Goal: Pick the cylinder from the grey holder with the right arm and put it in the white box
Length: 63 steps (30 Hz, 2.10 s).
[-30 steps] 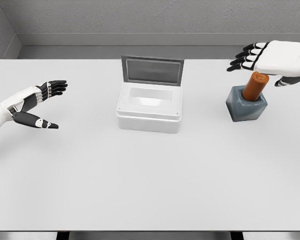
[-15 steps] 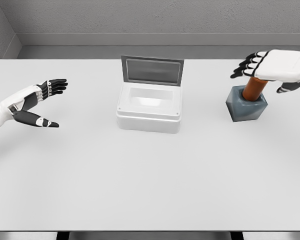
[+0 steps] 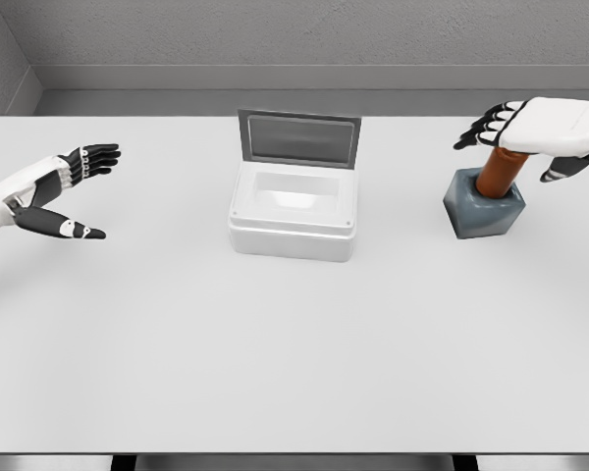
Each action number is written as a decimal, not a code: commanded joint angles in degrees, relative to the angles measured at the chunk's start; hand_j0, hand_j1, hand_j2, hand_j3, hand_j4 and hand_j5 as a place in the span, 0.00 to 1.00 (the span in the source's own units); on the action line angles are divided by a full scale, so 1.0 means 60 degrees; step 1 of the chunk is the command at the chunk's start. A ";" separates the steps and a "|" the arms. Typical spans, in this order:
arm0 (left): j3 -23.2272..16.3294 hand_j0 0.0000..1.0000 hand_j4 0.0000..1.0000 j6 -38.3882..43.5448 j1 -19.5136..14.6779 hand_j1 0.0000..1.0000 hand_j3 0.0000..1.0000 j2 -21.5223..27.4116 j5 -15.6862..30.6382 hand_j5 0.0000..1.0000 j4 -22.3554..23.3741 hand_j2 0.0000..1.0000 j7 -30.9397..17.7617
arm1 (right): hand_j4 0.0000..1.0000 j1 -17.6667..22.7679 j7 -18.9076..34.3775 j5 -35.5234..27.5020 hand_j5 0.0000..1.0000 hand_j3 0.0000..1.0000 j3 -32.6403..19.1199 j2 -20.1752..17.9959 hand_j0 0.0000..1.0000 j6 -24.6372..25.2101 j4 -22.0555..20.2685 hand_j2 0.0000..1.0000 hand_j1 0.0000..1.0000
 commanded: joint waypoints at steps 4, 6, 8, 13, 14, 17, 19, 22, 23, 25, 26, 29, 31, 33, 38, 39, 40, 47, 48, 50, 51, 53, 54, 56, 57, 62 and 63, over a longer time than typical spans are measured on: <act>0.0009 1.00 1.00 -0.0001 0.0000 1.00 1.00 -0.0043 0.0063 1.00 0.0001 1.00 0.0001 | 1.00 0.0000 -0.0004 -0.0011 1.00 1.00 0.0009 0.0101 1.00 0.0024 0.0304 1.00 1.00; 0.0009 1.00 1.00 -0.0001 0.0000 1.00 1.00 -0.0043 0.0063 1.00 -0.0013 1.00 0.0001 | 1.00 0.0000 -0.0004 0.0165 1.00 1.00 0.0009 0.0277 1.00 0.0024 0.0465 1.00 1.00; -0.0006 1.00 1.00 -0.0001 0.0000 1.00 1.00 -0.0057 0.0063 1.00 0.0001 1.00 0.0001 | 1.00 0.0000 -0.0004 0.0165 1.00 1.00 0.0009 0.0321 1.00 0.0024 0.0509 1.00 1.00; -0.0006 1.00 1.00 -0.0030 0.0000 1.00 1.00 -0.0043 0.0063 1.00 0.0001 1.00 0.0001 | 1.00 0.0000 -0.0004 0.0180 1.00 1.00 0.0228 0.0453 1.00 0.0024 0.0583 1.00 1.00; -0.0006 1.00 1.00 -0.0030 0.0000 1.00 1.00 -0.0043 0.0049 1.00 -0.0014 1.00 0.0001 | 1.00 0.0000 -0.0004 0.0180 1.00 1.00 0.0243 0.0482 1.00 0.0024 0.0597 1.00 1.00; -0.0020 1.00 1.00 -0.0045 0.0000 1.00 1.00 -0.0043 0.0063 1.00 -0.0014 1.00 0.0001 | 1.00 -0.0073 -0.0004 0.0180 1.00 1.00 0.0258 0.0541 1.00 0.0024 0.0758 1.00 1.00; -0.0020 1.00 1.00 -0.0045 0.0000 1.00 1.00 -0.0043 0.0049 1.00 -0.0014 1.00 0.0001 | 1.00 -0.0088 -0.0004 0.0180 1.00 1.00 0.0258 0.0585 1.00 0.0024 0.0802 1.00 1.00; -0.0020 1.00 1.00 -0.0045 0.0000 1.00 1.00 -0.0057 0.0063 1.00 -0.0014 1.00 0.0001 | 1.00 -0.0132 -0.0004 0.0194 1.00 1.00 0.0258 0.0629 1.00 0.0024 0.0949 1.00 1.00; -0.0020 1.00 1.00 -0.0045 0.0000 1.00 1.00 -0.0057 0.0063 1.00 -0.0014 1.00 0.0001 | 1.00 -0.0146 -0.0004 0.0194 1.00 1.00 0.0258 0.0629 1.00 0.0024 0.0963 1.00 1.00; -0.0020 1.00 1.00 -0.0045 0.0000 1.00 1.00 -0.0057 0.0063 1.00 -0.0014 1.00 0.0001 | 1.00 -0.0132 -0.0004 0.0194 1.00 1.00 0.0258 0.0643 1.00 0.0024 0.1037 1.00 1.00; -0.0020 1.00 1.00 -0.0045 0.0000 1.00 1.00 -0.0057 0.0063 1.00 -0.0014 1.00 0.0001 | 1.00 -0.0146 -0.0004 0.0194 1.00 1.00 0.0258 0.0643 1.00 0.0024 0.1037 1.00 1.00; -0.0020 1.00 1.00 -0.0030 0.0000 1.00 1.00 -0.0057 0.0063 1.00 -0.0014 1.00 0.0001 | 1.00 -0.0146 -0.0004 0.0253 1.00 1.00 0.0272 0.0643 1.00 0.0024 0.1066 1.00 1.00; -0.0020 1.00 1.00 -0.0030 0.0000 1.00 1.00 -0.0057 0.0063 1.00 -0.0014 1.00 0.0001 | 1.00 -0.0132 -0.0004 0.0253 1.00 1.00 0.0316 0.0658 1.00 0.0024 0.1066 1.00 1.00; -0.0020 1.00 1.00 -0.0045 0.0000 1.00 1.00 -0.0057 0.0049 1.00 -0.0014 1.00 0.0001 | 0.86 -0.0161 -0.0004 0.0326 0.86 0.86 0.0419 0.0673 0.86 0.0024 0.1081 0.86 0.86; -0.0020 1.00 1.00 -0.0045 0.0000 1.00 1.00 -0.0072 0.0049 1.00 -0.0014 1.00 0.0001 | 0.52 -0.0190 -0.0004 0.0385 0.52 0.52 0.0551 0.0702 0.52 0.0024 0.1081 0.52 0.52; -0.0020 1.00 1.00 -0.0045 0.0000 1.00 1.00 -0.0072 0.0063 1.00 -0.0014 1.00 0.0001 | 0.47 -0.0190 -0.0004 0.0385 0.47 0.47 0.0551 0.0702 0.47 0.0024 0.1081 0.47 0.47; -0.0020 1.00 1.00 -0.0045 0.0000 1.00 1.00 -0.0072 0.0049 1.00 -0.0014 1.00 0.0001 | 0.47 -0.0190 -0.0004 0.0385 0.47 0.47 0.0551 0.0702 0.47 0.0024 0.1081 0.47 0.47; -0.0020 1.00 1.00 -0.0045 0.0000 1.00 1.00 -0.0072 0.0063 1.00 -0.0014 1.00 0.0001 | 0.33 -0.0293 -0.0004 0.0355 0.33 0.33 0.0551 0.0585 0.33 0.0024 0.1081 0.33 0.33; -0.0020 1.00 1.00 -0.0030 0.0000 1.00 1.00 -0.0072 0.0063 1.00 0.0001 1.00 0.0001 | 0.33 -0.0351 -0.0004 0.0355 0.33 0.33 0.0536 0.0585 0.33 0.0024 0.1081 0.33 0.33; -0.0020 1.00 1.00 -0.0030 0.0000 1.00 1.00 -0.0072 0.0049 1.00 -0.0014 1.00 0.0001 | 0.33 -0.0425 -0.0004 0.0341 0.33 0.33 0.0463 0.0570 0.33 0.0024 0.1051 0.33 0.33; -0.0020 1.00 1.00 -0.0030 0.0000 1.00 1.00 -0.0072 0.0049 1.00 -0.0014 1.00 0.0001 | 0.33 -0.0469 -0.0004 0.0297 0.33 0.33 0.0448 0.0570 0.33 0.0024 0.1022 0.33 0.33; -0.0020 1.00 1.00 -0.0030 0.0000 1.00 1.00 -0.0057 0.0063 1.00 0.0001 1.00 0.0001 | 0.33 -0.0542 -0.0004 0.0268 0.33 0.33 0.0419 0.0570 0.33 0.0024 0.0876 0.33 0.33; -0.0020 1.00 1.00 -0.0030 0.0000 1.00 1.00 -0.0057 0.0049 1.00 0.0001 1.00 0.0001 | 0.33 -0.0542 -0.0004 0.0253 0.33 0.33 0.0434 0.0570 0.33 0.0024 0.0540 0.33 0.33; -0.0020 1.00 1.00 -0.0016 -0.0015 1.00 1.00 -0.0057 0.0063 1.00 0.0001 1.00 0.0001 | 0.33 -0.0557 -0.0004 0.0253 0.33 0.33 0.0507 0.0570 0.33 0.0024 -0.0383 0.33 0.33; -0.0020 1.00 1.00 -0.0016 -0.0015 1.00 1.00 -0.0057 0.0049 1.00 0.0001 1.00 0.0001 | 0.33 -0.0557 -0.0004 0.0253 0.33 0.33 0.0507 0.0570 0.33 0.0024 -0.0721 0.33 0.33; -0.0035 1.00 1.00 -0.0059 0.0015 1.00 1.00 -0.0101 -0.0024 1.00 -0.0043 1.00 0.0001 | 0.34 -0.0542 -0.0004 0.0209 0.34 0.34 0.0521 0.0673 0.34 0.0024 -0.1688 0.34 0.34; -0.0050 1.00 1.00 -0.0059 0.0015 1.00 1.00 -0.0101 -0.0024 1.00 -0.0057 1.00 0.0001 | 0.34 -0.0557 -0.0004 0.0209 0.34 0.34 0.0521 0.0760 0.34 0.0024 -0.1747 0.34 0.34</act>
